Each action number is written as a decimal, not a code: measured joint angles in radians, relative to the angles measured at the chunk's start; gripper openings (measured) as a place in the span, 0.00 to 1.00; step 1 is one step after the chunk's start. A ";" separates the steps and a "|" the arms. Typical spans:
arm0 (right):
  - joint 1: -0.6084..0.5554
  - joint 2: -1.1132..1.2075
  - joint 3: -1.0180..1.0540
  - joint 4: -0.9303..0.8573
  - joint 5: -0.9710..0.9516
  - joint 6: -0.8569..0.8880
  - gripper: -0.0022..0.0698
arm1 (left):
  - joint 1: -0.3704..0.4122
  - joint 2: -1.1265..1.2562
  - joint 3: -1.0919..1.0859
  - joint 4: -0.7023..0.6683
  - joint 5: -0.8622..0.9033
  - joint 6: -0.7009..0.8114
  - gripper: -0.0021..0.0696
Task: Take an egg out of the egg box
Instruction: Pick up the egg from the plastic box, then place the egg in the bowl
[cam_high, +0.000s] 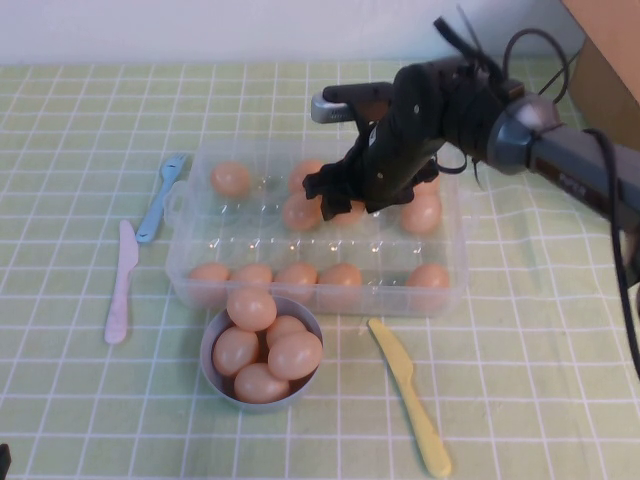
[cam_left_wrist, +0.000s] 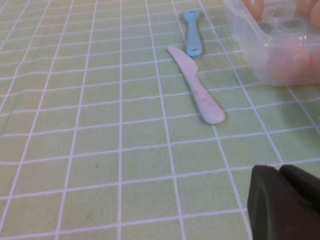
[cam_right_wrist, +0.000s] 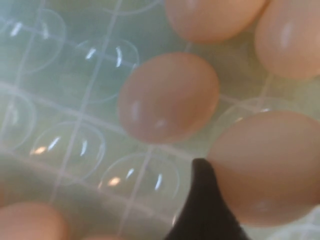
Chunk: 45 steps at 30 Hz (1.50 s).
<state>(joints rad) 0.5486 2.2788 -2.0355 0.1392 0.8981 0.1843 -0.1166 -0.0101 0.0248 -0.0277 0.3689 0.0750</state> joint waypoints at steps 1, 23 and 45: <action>0.000 -0.012 0.000 0.000 0.016 0.000 0.61 | 0.000 0.000 0.000 0.000 0.000 0.000 0.02; 0.185 -0.439 0.345 0.109 0.124 -0.693 0.60 | 0.000 0.000 0.000 0.000 0.000 0.000 0.02; 0.312 -0.396 0.463 0.304 0.076 -1.299 0.60 | 0.000 0.000 0.000 0.000 0.000 0.000 0.02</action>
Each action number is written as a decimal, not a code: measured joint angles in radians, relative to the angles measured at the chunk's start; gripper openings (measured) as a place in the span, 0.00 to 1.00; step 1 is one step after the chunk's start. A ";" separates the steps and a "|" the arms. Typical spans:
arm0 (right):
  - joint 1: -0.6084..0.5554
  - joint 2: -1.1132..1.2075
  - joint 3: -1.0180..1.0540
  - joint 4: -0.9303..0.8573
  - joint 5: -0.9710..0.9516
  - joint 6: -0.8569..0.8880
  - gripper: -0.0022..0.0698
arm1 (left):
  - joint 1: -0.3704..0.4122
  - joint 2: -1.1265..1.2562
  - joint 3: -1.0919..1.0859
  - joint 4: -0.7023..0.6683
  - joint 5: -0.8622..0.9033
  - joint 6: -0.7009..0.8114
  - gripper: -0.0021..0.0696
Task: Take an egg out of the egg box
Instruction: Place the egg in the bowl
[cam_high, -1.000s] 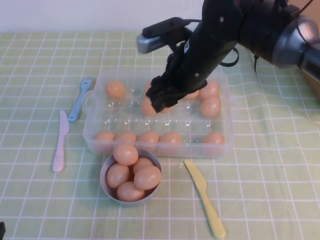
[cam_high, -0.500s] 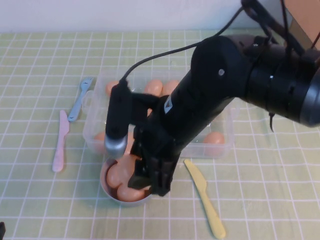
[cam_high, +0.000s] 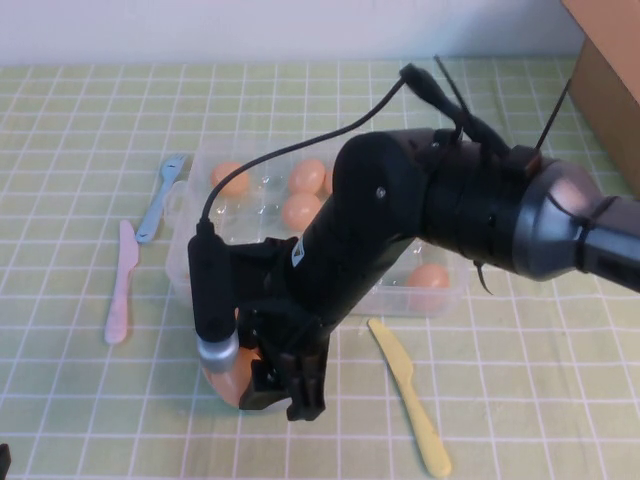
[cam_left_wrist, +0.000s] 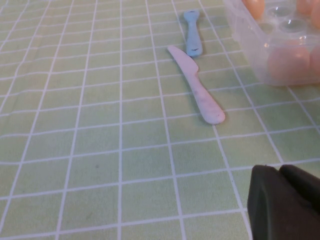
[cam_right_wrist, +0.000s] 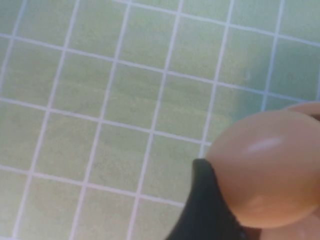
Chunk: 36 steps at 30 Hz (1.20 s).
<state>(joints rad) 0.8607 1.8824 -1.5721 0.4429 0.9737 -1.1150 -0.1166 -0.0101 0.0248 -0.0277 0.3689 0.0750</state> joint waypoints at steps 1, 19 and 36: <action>0.000 0.006 0.000 0.000 -0.007 0.000 0.60 | 0.000 0.000 0.000 0.000 0.000 0.000 0.02; 0.000 0.062 0.000 -0.011 -0.137 0.028 0.60 | 0.000 0.000 0.000 0.000 0.000 0.000 0.02; 0.000 0.086 0.000 -0.056 -0.141 0.039 0.60 | 0.000 0.000 0.000 0.000 0.000 0.000 0.02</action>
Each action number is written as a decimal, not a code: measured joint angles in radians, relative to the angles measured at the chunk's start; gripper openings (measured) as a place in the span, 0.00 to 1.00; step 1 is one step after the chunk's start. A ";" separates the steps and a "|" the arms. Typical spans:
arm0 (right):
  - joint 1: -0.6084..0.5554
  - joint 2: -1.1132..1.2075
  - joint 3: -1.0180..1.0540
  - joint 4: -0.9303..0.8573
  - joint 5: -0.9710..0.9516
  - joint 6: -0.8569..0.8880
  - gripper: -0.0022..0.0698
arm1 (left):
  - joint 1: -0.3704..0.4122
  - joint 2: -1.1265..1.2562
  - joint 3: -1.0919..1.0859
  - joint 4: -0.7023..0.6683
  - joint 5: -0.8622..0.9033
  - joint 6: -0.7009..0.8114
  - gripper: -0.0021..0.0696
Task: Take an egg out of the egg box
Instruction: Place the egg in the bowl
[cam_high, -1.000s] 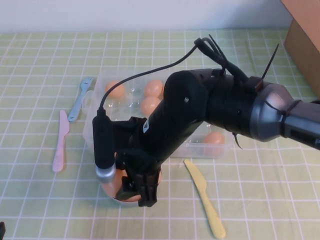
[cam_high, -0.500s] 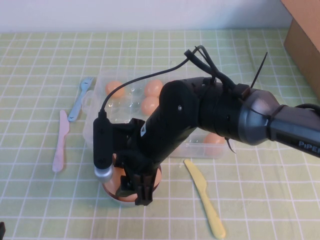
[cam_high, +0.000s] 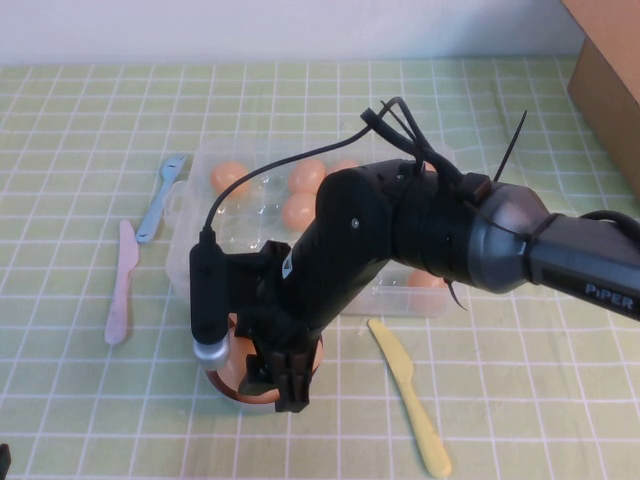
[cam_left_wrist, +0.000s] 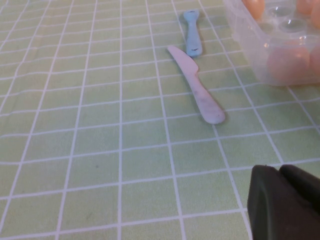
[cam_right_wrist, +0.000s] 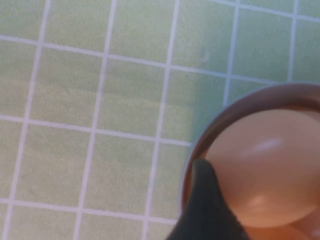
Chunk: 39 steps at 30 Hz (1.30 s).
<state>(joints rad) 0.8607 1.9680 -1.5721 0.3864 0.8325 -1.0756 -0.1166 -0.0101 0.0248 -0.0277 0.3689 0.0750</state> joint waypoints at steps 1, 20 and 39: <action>0.000 0.002 0.000 -0.002 0.000 0.000 0.60 | 0.000 0.000 0.000 0.000 0.000 0.000 0.02; 0.000 0.015 0.000 -0.030 -0.050 0.002 0.60 | 0.000 0.000 0.000 0.000 0.000 0.000 0.02; 0.000 -0.007 -0.017 -0.034 -0.035 0.052 0.74 | 0.000 0.000 0.000 0.000 0.000 0.000 0.02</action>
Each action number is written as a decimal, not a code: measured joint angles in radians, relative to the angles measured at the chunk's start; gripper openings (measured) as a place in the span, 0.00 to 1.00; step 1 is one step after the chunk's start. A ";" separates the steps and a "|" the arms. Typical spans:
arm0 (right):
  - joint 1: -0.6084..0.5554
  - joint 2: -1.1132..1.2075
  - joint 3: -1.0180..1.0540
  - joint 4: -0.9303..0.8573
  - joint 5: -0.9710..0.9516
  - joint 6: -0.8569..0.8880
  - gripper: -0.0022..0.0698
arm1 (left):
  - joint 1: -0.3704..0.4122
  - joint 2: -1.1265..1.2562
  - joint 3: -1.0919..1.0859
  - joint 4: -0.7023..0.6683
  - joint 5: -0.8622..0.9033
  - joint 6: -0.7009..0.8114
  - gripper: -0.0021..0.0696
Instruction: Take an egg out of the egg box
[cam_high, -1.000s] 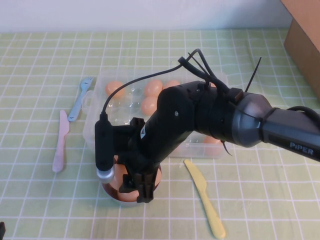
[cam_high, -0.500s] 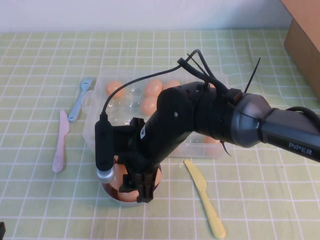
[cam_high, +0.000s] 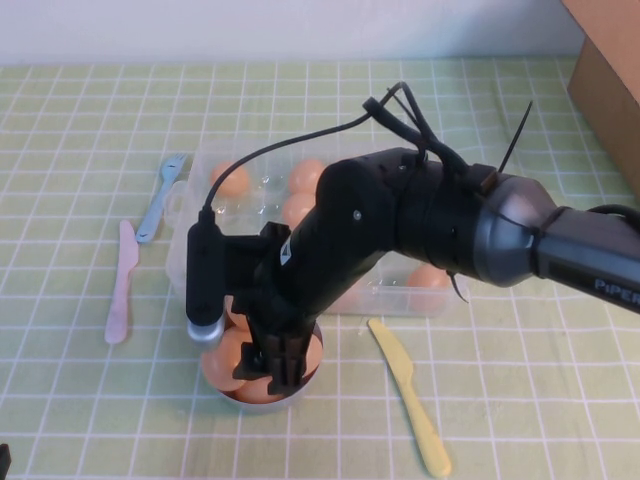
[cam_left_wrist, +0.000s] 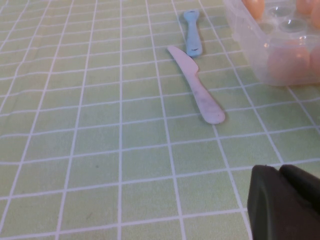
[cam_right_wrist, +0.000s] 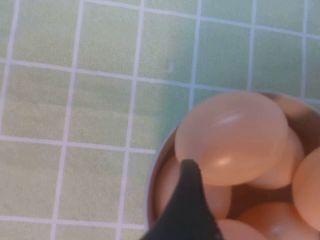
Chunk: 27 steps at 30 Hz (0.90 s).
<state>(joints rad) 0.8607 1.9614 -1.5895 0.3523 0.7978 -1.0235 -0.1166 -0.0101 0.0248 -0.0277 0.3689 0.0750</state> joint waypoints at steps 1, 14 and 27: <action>0.000 -0.005 0.000 -0.003 0.002 0.001 0.74 | 0.000 0.000 0.000 0.000 0.000 0.000 0.02; 0.000 -0.101 0.000 -0.093 0.102 0.228 0.61 | 0.000 0.000 0.000 0.000 0.000 0.000 0.02; 0.000 -0.343 0.000 -0.236 0.350 0.699 0.02 | 0.000 0.000 0.000 0.000 0.000 0.000 0.02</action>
<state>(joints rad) 0.8607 1.6181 -1.5895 0.1166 1.1478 -0.3249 -0.1166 -0.0101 0.0248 -0.0277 0.3689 0.0750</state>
